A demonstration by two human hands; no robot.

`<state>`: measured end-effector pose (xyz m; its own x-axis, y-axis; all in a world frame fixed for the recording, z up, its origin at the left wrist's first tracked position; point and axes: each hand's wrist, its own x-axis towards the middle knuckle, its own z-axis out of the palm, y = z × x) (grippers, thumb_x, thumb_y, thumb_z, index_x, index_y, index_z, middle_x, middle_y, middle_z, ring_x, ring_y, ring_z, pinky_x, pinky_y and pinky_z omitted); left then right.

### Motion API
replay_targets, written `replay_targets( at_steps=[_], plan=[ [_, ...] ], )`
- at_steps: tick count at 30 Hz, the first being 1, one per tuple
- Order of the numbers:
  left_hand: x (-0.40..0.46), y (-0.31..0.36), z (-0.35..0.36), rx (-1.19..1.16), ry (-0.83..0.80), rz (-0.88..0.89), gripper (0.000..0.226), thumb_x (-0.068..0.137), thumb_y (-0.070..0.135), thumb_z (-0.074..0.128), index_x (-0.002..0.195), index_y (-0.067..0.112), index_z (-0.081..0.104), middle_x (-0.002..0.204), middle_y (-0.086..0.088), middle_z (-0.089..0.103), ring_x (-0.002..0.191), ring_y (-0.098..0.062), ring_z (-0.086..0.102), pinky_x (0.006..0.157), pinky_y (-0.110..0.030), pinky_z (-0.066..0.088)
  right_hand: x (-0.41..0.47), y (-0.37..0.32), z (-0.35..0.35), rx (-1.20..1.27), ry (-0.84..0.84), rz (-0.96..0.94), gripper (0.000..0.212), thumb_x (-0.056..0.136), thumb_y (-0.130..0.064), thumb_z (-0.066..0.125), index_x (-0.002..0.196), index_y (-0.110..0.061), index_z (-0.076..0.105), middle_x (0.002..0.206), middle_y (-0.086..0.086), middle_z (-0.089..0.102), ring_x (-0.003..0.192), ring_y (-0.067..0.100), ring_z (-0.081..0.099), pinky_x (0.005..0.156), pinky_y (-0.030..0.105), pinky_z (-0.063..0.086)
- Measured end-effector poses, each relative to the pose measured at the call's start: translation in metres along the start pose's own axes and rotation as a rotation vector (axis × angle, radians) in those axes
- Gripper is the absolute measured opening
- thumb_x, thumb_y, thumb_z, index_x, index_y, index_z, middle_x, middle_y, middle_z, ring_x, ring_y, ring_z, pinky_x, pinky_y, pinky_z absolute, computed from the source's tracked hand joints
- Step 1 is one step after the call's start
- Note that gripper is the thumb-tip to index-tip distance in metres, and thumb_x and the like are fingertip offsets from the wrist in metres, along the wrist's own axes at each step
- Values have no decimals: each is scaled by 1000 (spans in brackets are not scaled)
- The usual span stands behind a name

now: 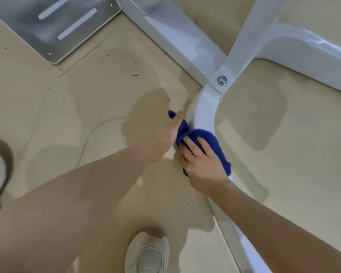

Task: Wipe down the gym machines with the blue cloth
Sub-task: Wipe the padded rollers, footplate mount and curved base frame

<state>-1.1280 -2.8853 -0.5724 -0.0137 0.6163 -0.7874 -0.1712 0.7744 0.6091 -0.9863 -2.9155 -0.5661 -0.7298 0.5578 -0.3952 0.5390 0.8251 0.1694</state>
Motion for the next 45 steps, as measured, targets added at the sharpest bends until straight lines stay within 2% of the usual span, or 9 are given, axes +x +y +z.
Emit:
replay_targets(
  at_steps=[2,6,10,16,21,26,32,38,45],
  plan=[
    [-2,-5,-8,13,16,89,28,97,38,36,85,19,53,79,10,49,70,-1,44,70,-10,36,31,5,-9,-230,-111,-88,44,88,-24,48,129,-9,52,135,6,50,132,28,34,116,42,1],
    [-19,-17,-44,57,-18,17,53,96,55,20,128,27,51,139,15,44,131,-7,35,114,-30,18,17,-8,-2,-417,-275,-194,41,94,-24,38,130,-8,46,126,6,50,123,28,39,115,41,8],
    [-40,-14,-67,113,82,-31,56,94,60,22,117,25,59,134,9,52,132,-13,37,116,-41,18,-38,-6,10,-483,-458,-448,38,95,-28,40,127,-14,54,135,6,49,132,32,34,116,44,4],
    [-41,-7,-46,126,65,23,52,97,51,25,110,15,61,120,-1,57,114,-15,49,110,-36,29,18,23,-2,103,224,131,67,65,-24,76,129,-22,57,144,12,43,132,33,40,111,53,16],
    [-43,-2,-14,3,-111,6,52,98,48,23,134,16,44,128,1,50,122,-20,49,105,-34,35,-39,-29,15,276,254,666,86,66,-24,77,141,-29,36,148,20,32,125,36,41,89,48,44],
    [-40,-12,16,29,-185,53,32,98,44,30,116,34,54,111,14,56,104,-13,57,95,-26,40,-32,-15,17,295,275,665,92,54,-34,82,135,-25,39,121,21,56,82,37,60,66,41,50],
    [-32,-7,16,96,-238,231,47,97,41,31,144,41,23,150,12,31,134,-6,33,108,-27,24,-32,-32,16,394,237,831,89,58,-28,80,138,-20,42,120,19,57,89,37,59,78,45,49],
    [-42,-10,24,229,-250,232,48,99,40,32,146,34,24,156,13,9,142,-6,12,111,-26,12,-64,-25,22,396,153,834,94,49,-32,81,129,-13,34,89,14,60,65,32,56,54,34,44],
    [-42,-20,19,161,-258,250,51,97,44,30,146,35,22,155,16,13,141,0,14,116,-28,12,-48,-53,31,49,261,660,59,80,-6,49,138,-16,42,145,14,36,130,33,40,103,47,36]
  ],
)
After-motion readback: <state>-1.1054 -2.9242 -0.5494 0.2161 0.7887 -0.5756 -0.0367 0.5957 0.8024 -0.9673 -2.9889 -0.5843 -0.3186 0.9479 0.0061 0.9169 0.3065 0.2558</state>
